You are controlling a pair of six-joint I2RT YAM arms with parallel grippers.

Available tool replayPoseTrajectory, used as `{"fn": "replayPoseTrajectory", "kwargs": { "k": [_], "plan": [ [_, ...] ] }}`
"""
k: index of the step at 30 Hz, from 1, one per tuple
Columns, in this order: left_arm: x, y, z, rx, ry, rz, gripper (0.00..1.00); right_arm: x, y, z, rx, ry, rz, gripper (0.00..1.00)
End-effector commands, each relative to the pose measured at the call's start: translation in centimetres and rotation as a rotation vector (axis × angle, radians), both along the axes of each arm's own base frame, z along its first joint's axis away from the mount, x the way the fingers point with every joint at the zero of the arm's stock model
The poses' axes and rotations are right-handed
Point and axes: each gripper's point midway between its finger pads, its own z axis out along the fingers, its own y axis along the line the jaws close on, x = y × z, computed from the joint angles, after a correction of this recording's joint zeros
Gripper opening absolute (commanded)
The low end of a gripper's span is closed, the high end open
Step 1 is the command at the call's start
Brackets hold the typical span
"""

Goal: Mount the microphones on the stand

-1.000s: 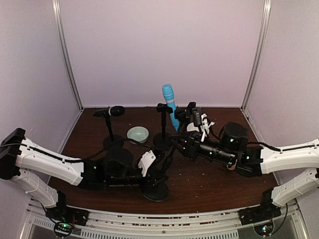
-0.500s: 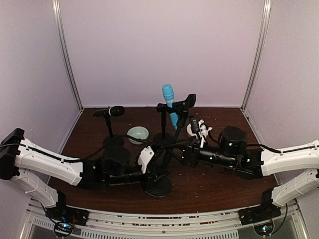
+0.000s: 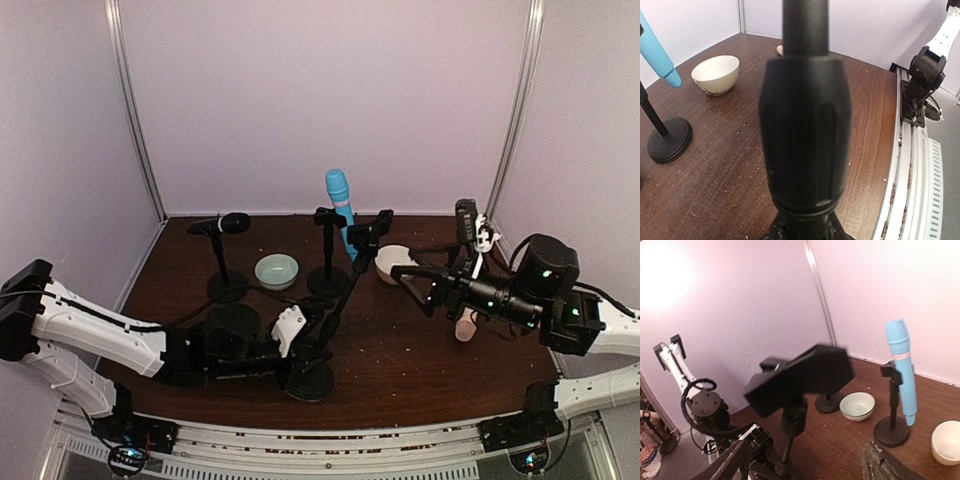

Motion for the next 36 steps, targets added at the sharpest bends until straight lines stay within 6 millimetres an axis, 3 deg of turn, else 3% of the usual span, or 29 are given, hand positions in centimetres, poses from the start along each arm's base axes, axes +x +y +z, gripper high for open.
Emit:
{"fn": "replayPoseTrajectory", "kwargs": {
  "k": [1,4,9,15,21,30,34,36],
  "plan": [
    [-0.3,-1.0,1.9,-0.056,-0.061,-0.034,0.00,2.8,-4.1,4.8,0.018,-0.062,-0.238,0.79],
    [-0.6,-1.4,1.6,-0.025,-0.076,-0.054,0.00,4.5,-4.1,5.2,0.011,-0.019,-0.276,0.80],
    [-1.1,-2.1,1.5,-0.004,-0.096,-0.078,0.00,6.0,-2.4,4.4,0.055,0.074,-0.239,0.80],
    [-1.1,-2.1,1.7,-0.005,-0.095,-0.072,0.00,6.0,-0.3,2.7,0.118,0.176,-0.143,0.78],
    [-0.9,-2.6,2.3,-0.014,-0.101,-0.069,0.00,5.6,1.3,-0.8,0.140,0.268,-0.072,0.74],
    [-0.3,-3.2,4.1,-0.065,-0.137,-0.048,0.00,6.0,4.3,-6.2,0.136,0.389,0.003,0.59],
    [0.0,-3.2,4.9,-0.091,-0.151,-0.028,0.00,5.7,5.6,-7.5,0.181,0.458,0.064,0.53],
    [0.2,-3.0,5.4,-0.120,-0.156,-0.011,0.00,5.5,6.1,-7.3,0.246,0.481,0.102,0.49]
  ]
}}
